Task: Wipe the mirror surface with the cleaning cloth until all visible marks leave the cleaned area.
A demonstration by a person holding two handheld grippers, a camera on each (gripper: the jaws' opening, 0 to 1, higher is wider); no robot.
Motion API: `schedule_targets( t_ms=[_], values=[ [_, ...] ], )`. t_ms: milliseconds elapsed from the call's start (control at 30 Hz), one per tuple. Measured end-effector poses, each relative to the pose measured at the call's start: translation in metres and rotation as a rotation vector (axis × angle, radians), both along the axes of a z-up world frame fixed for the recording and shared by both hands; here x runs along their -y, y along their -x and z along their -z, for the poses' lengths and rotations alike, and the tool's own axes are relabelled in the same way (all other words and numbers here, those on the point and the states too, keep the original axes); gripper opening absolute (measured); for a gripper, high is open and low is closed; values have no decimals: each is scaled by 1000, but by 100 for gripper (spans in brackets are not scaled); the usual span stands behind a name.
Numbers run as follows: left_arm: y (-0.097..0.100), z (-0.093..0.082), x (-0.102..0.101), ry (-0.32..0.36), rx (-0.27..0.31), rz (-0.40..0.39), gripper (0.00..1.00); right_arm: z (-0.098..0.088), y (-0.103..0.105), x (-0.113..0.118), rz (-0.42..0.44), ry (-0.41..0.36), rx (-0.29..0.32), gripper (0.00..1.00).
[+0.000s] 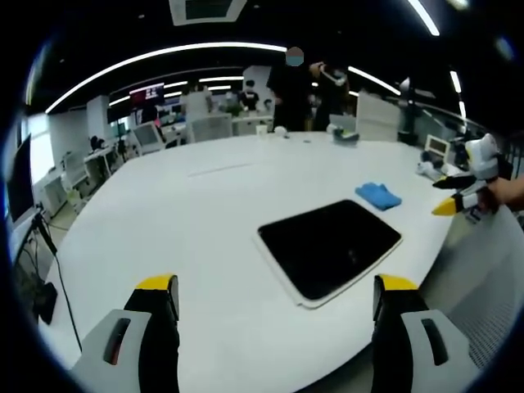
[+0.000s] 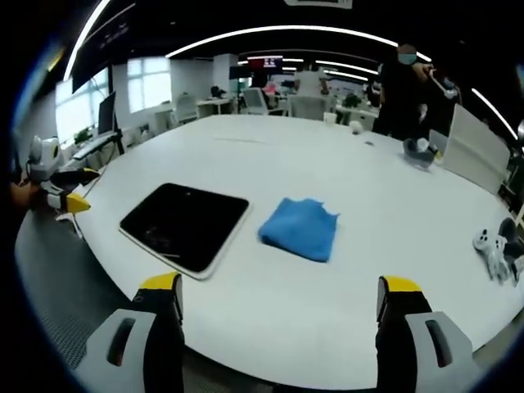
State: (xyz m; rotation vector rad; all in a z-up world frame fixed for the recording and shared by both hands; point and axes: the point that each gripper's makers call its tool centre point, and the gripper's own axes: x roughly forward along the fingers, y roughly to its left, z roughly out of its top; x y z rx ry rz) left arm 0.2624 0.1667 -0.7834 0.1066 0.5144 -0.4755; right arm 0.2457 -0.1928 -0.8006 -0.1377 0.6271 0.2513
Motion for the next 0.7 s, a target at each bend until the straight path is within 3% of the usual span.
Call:
schedule_targets(
  t_ms=[700],
  values=[
    [0, -1, -1, 9, 5, -5, 99, 1, 2, -3, -19, 19, -11, 97]
  ],
)
